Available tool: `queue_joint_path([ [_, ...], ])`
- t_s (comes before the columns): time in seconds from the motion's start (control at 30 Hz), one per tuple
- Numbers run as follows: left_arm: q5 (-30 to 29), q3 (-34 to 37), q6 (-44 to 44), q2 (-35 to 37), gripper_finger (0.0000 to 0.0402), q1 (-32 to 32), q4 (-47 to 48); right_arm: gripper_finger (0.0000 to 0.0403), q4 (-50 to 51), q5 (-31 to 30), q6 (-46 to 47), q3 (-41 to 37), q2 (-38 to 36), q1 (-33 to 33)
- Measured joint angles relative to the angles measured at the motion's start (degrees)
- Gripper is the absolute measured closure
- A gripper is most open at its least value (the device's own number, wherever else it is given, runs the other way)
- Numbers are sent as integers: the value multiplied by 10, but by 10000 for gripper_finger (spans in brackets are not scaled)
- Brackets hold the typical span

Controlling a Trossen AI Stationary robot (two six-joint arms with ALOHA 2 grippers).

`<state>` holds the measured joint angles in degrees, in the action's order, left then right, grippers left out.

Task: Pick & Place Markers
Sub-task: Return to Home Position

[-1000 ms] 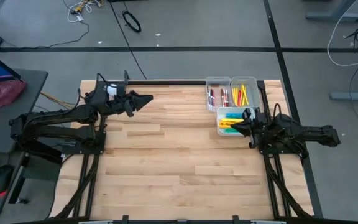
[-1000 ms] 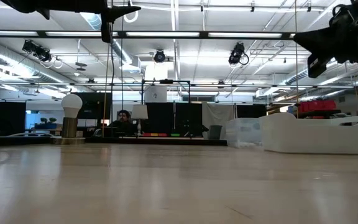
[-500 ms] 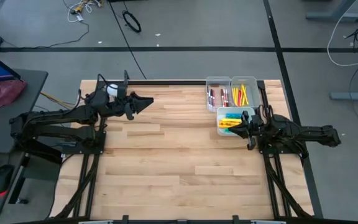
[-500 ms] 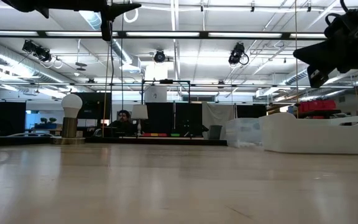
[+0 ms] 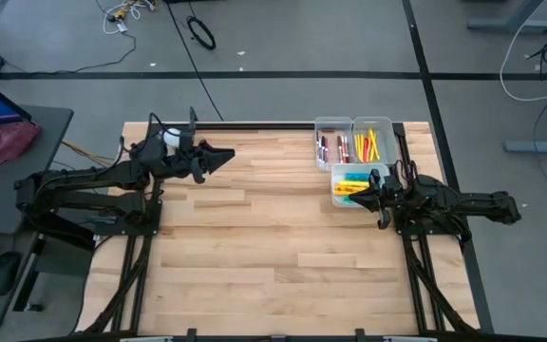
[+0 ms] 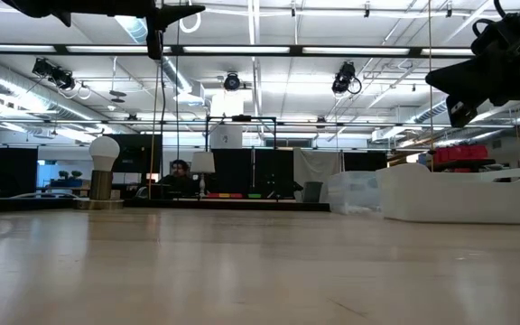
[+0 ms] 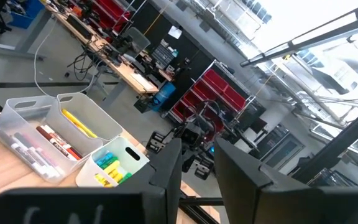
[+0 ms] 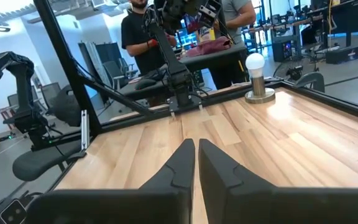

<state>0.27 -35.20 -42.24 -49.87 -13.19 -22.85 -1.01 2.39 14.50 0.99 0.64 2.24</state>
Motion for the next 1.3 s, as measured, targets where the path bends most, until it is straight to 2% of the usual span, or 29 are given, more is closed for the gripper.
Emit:
queue_joint_path([
  [0.3, 0, 0, 0, 0, 303, 0, 1, 378, 0, 0, 0, 0, 0, 0],
  [0.43, 1, 0, 9, 19, 303, 2, 36, 378, 0, 0, 0, 0, 0, 0],
  [0.57, -8, 0, 91, 77, 303, 25, 96, 378, 0, 0, 0, 0, 0, 0],
  [0.77, -1, 0, 272, 174, 303, 120, 111, 378, 0, 0, 0, 0, 0, 0],
  [0.93, -29, 0, 324, 224, 303, 179, 183, 378, 0, 0, 0, 0, 0, 0],
  [1.07, -37, 1, 341, 255, 303, 193, 216, 378, 0, 0, 0, 0, 0, 0],
  [1.17, -37, 31, 344, 286, 303, 199, 184, 378, 0, 0, 0, 0, 0, 0],
  [1.3, -37, 121, 344, 329, 303, 198, 78, 378, 0, 0, 0, 0, 0, 0],
])
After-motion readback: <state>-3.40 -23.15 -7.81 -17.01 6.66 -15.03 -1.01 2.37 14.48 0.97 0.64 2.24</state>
